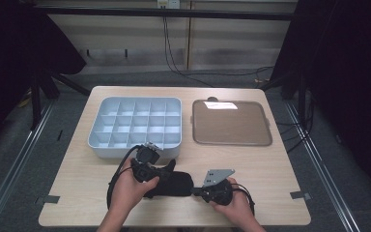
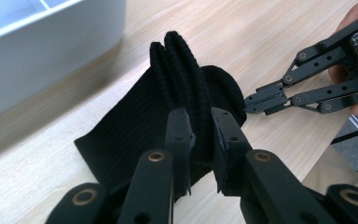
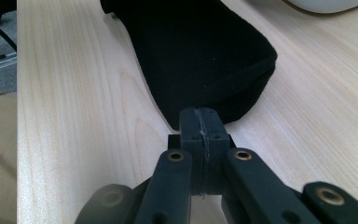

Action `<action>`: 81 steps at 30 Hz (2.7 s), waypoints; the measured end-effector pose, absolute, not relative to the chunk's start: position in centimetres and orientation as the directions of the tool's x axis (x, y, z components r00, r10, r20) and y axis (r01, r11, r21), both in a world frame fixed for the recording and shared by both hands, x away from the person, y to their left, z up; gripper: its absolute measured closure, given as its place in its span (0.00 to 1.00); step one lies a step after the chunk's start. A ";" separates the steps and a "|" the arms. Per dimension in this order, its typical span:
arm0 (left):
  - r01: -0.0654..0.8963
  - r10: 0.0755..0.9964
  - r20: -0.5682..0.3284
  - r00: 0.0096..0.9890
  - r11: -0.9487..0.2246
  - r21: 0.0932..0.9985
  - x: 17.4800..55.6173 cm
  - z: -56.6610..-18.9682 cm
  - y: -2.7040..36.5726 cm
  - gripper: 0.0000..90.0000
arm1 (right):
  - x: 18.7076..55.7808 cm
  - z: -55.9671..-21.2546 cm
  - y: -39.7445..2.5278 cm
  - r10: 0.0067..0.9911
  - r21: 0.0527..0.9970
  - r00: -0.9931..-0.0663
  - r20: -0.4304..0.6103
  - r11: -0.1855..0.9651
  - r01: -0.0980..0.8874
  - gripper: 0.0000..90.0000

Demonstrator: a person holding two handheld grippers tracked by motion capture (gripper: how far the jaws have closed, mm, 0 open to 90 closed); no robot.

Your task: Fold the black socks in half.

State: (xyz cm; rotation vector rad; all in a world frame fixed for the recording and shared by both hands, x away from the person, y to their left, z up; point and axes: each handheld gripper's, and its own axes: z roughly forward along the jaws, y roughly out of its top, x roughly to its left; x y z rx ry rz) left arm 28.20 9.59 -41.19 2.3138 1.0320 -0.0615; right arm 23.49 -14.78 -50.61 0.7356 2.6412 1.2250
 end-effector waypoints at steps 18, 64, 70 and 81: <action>0.666 0.624 -0.265 0.735 -0.593 0.452 27.8 -43.7 6.0 0.87 | 23.5 -50.6 -14.8 0.486 0.749 -0.871 0.075 0.549 0.371 1.00; 0.738 0.725 -0.263 0.637 -0.474 0.480 28.3 -43.9 11.2 0.51 | 23.5 -50.7 -14.8 0.487 0.751 -0.870 0.079 0.545 0.374 1.00; 0.750 0.747 -0.246 0.618 -0.465 0.471 28.7 -44.6 12.0 0.50 | 23.5 -50.7 -14.8 0.488 0.751 -0.870 0.079 0.545 0.373 1.00; 0.779 0.766 -0.261 0.588 -0.449 0.438 28.9 -46.3 12.3 0.49 | 23.5 -50.7 -14.8 0.488 0.751 -0.869 0.080 0.544 0.374 1.00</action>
